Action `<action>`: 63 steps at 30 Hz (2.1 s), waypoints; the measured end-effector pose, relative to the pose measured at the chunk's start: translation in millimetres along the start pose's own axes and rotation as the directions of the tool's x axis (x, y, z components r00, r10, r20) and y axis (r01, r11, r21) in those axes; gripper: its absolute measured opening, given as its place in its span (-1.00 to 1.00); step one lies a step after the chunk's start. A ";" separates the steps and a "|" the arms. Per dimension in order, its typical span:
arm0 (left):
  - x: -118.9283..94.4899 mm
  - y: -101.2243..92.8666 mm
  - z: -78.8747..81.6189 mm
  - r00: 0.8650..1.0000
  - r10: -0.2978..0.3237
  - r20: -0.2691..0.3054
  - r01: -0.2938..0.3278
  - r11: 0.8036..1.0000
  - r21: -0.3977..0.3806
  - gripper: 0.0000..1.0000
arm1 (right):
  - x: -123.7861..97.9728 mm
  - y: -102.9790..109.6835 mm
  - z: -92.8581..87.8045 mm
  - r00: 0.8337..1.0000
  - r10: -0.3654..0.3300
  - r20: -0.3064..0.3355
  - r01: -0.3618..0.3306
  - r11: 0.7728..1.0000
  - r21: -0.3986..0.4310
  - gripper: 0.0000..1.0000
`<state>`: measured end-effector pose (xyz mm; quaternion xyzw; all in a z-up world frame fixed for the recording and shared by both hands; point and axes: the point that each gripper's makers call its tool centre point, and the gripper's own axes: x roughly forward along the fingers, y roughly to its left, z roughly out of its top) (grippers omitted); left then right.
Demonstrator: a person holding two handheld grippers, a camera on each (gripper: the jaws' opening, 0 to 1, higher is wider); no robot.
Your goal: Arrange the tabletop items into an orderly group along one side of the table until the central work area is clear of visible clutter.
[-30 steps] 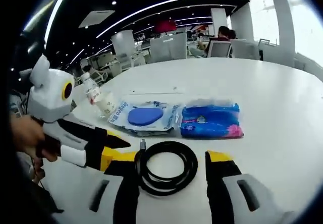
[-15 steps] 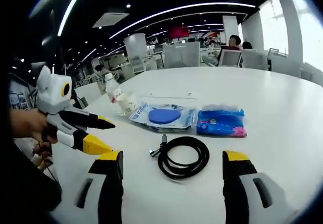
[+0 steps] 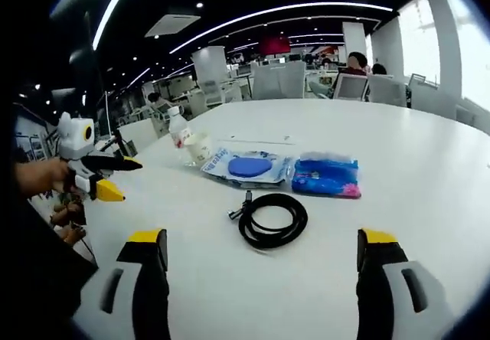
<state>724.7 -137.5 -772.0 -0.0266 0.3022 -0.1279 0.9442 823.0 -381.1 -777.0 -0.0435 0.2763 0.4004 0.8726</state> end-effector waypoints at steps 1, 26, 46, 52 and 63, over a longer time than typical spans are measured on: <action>-4.6 3.4 -3.0 1.000 -0.002 -0.002 0.002 1.000 0.000 0.79 | -2.8 0.2 -2.0 1.000 0.002 -0.006 -0.003 1.000 -0.003 0.99; -61.0 31.2 -31.8 0.996 0.025 -0.081 -0.027 0.999 -0.026 1.00 | -50.2 -5.2 -16.4 0.998 -0.020 -0.064 0.020 1.000 -0.012 0.99; -73.3 45.1 -28.4 0.997 0.034 -0.072 -0.039 0.996 -0.074 1.00 | -53.2 0.4 -14.9 0.996 -0.011 -0.083 0.011 1.000 0.001 0.99; -72.1 45.7 -30.4 0.997 0.029 -0.076 -0.035 0.997 -0.075 1.00 | -52.1 -0.5 -18.1 0.995 -0.011 -0.097 0.011 1.000 -0.003 0.99; -67.0 44.4 -25.2 0.997 0.027 -0.070 -0.033 0.996 -0.084 0.97 | -47.7 1.1 -13.5 0.995 -0.006 -0.100 0.005 1.000 -0.013 0.99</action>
